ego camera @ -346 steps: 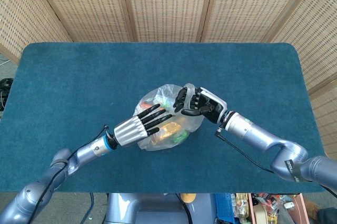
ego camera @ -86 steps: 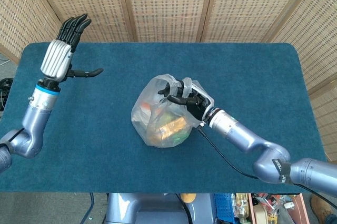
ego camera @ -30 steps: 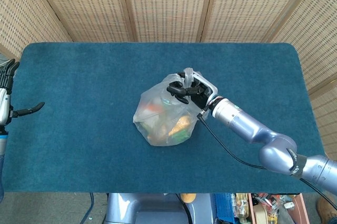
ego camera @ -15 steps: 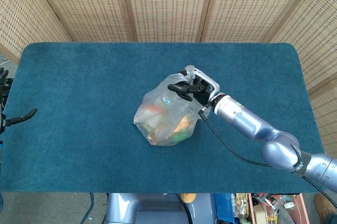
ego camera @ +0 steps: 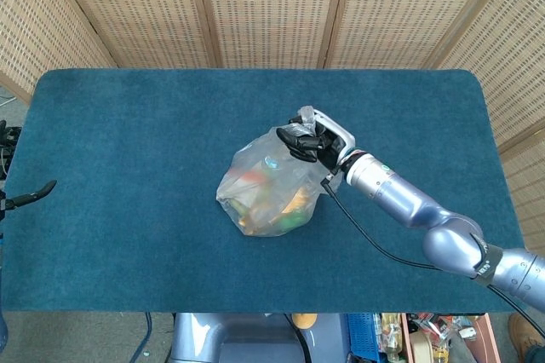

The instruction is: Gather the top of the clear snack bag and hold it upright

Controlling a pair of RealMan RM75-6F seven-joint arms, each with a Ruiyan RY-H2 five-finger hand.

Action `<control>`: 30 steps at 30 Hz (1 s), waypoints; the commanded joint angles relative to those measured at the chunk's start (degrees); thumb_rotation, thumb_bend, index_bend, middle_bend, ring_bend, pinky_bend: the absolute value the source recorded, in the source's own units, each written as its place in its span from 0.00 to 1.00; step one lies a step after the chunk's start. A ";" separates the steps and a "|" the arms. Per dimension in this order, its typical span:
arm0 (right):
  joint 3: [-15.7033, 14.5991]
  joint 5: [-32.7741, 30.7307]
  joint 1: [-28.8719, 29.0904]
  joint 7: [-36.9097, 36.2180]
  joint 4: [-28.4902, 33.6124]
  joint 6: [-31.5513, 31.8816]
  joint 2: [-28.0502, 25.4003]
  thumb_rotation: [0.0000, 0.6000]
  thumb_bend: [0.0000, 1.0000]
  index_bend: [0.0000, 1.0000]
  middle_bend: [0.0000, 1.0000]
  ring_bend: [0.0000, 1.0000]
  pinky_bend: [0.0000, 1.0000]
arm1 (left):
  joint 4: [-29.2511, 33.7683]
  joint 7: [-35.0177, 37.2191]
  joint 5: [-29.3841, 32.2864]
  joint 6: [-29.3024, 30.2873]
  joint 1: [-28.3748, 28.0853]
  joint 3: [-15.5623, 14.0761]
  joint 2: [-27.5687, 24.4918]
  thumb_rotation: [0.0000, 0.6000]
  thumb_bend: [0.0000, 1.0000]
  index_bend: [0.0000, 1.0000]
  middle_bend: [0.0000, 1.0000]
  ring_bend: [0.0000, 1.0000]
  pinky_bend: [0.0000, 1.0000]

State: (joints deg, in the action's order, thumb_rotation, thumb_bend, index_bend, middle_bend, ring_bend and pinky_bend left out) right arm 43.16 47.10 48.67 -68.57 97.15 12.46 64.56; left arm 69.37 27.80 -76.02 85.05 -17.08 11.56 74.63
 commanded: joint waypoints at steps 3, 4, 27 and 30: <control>-0.38 -1.18 0.36 2.34 -0.02 0.15 0.01 1.00 0.80 1.00 0.93 0.87 1.00 | -0.59 0.52 -0.44 -0.11 0.25 0.32 0.23 1.00 0.01 0.00 0.00 0.00 0.00; -0.49 -1.50 0.52 2.82 -0.01 0.19 -0.06 1.00 0.82 1.00 0.93 0.87 1.00 | -0.65 0.64 -0.49 -0.14 0.30 0.41 0.23 1.00 0.01 0.00 0.00 0.00 0.00; -12.34 -25.27 17.97 18.42 4.83 9.79 -13.05 1.00 1.00 1.00 0.99 0.96 1.00 | 4.43 -7.02 -0.55 -3.32 1.82 -0.62 -3.28 1.00 0.04 0.00 0.00 0.00 0.00; -14.27 -29.39 21.16 20.18 5.64 9.21 -15.65 1.00 1.00 1.00 0.99 0.96 1.00 | 6.09 -9.12 0.06 -5.01 1.93 -1.26 -4.50 1.00 0.04 0.00 0.00 0.00 0.00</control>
State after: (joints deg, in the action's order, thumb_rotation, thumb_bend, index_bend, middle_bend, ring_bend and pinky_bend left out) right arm 31.35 21.42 66.52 -50.74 101.57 21.51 51.82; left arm 74.46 19.86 -76.43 81.12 -15.25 10.81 70.96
